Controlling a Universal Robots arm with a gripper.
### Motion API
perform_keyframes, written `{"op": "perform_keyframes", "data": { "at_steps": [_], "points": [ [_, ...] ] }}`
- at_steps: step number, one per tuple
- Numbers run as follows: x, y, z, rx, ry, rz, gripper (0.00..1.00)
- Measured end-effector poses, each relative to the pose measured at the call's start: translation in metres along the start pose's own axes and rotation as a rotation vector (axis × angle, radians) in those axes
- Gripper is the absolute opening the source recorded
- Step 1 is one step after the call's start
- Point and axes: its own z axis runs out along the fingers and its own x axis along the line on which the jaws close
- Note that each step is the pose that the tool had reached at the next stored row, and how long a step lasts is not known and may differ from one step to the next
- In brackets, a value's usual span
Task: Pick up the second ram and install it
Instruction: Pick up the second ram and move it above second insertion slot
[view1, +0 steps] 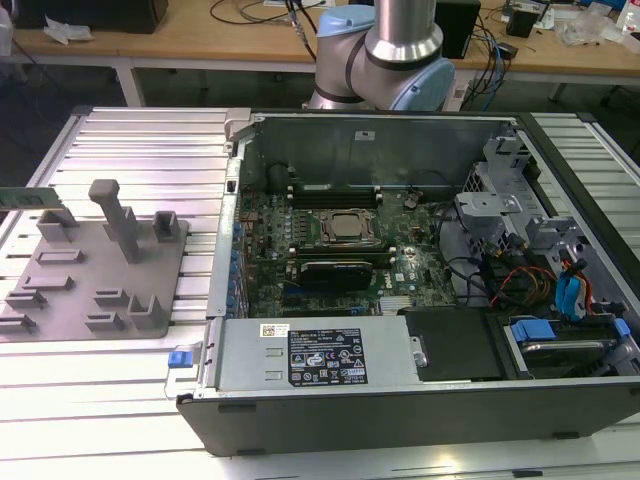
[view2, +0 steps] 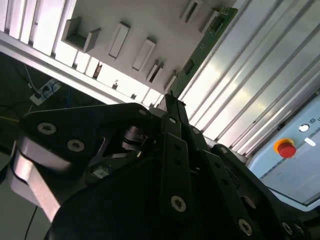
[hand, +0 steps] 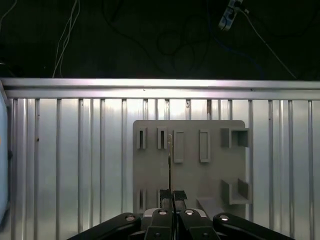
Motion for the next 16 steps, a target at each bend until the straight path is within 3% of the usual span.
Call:
{"op": "perform_keyframes", "data": {
  "at_steps": [8, 16],
  "points": [
    [-0.0008, 0.0010, -0.0260, 0.0000, 0.0000, 0.000, 0.09],
    [-0.0013, 0.0016, -0.0391, 0.0002, -0.0002, 0.000, 0.09]
  ]
}}
